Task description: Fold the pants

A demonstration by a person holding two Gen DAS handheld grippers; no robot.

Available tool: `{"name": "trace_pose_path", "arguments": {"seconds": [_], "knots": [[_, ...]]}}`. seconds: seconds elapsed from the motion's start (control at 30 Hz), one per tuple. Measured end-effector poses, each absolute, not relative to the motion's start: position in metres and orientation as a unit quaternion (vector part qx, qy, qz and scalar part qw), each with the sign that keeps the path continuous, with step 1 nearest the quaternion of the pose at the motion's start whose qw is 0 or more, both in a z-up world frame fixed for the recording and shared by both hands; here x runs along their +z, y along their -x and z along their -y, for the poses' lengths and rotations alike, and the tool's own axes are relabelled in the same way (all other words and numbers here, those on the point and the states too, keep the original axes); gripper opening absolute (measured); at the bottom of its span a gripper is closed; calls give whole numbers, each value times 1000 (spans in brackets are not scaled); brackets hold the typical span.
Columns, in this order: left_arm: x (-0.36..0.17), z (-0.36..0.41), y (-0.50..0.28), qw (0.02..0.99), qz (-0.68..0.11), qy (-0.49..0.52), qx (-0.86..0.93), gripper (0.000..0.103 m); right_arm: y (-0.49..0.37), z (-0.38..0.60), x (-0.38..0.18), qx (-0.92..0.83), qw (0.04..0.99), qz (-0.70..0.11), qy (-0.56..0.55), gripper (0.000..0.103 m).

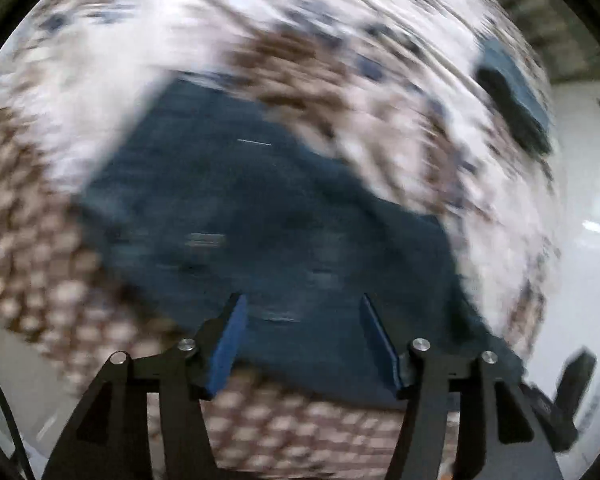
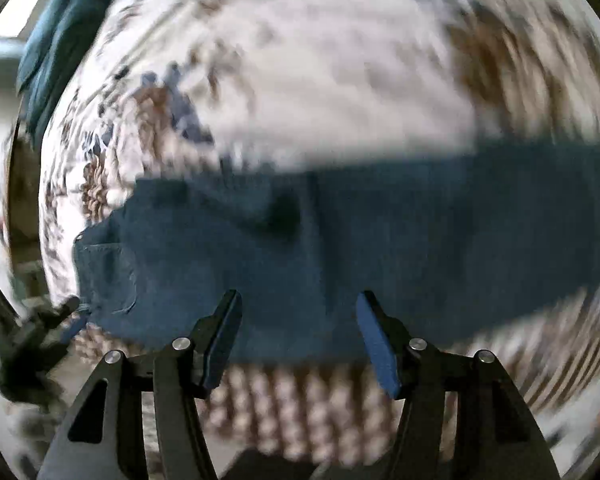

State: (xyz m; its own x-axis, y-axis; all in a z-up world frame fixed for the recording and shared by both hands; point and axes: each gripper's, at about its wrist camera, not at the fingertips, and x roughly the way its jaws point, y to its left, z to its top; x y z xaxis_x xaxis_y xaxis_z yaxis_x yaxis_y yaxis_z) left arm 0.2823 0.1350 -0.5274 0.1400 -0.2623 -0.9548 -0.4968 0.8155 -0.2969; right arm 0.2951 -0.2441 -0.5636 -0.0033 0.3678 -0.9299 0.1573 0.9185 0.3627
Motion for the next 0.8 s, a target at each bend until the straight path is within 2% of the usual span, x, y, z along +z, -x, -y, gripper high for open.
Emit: {"name": "trace_pose_path", "arguments": {"seconds": [0.1, 0.27, 0.37, 0.43, 0.5, 0.7, 0.8], "knots": [[-545, -87, -326, 681, -668, 298, 33, 56, -330, 248, -573, 99, 692, -698, -154, 61], [-573, -43, -365, 676, -692, 253, 18, 56, -368, 210, -598, 238, 671, -703, -2, 56], [-588, -41, -366, 666, -706, 239, 27, 56, -366, 189, -607, 291, 651, -695, 92, 29], [-594, -43, -363, 660, -712, 237, 35, 56, -364, 182, -610, 309, 642, -690, 129, 21], [-597, -46, -360, 658, -714, 236, 43, 56, -365, 184, -610, 311, 648, -682, 137, 10], [-602, -56, -356, 655, -715, 238, 60, 56, -373, 220, -615, 241, 661, -710, 24, 8], [-594, -64, -353, 659, -709, 241, 68, 56, -388, 227, -623, 218, 627, -746, -40, 17]]}}
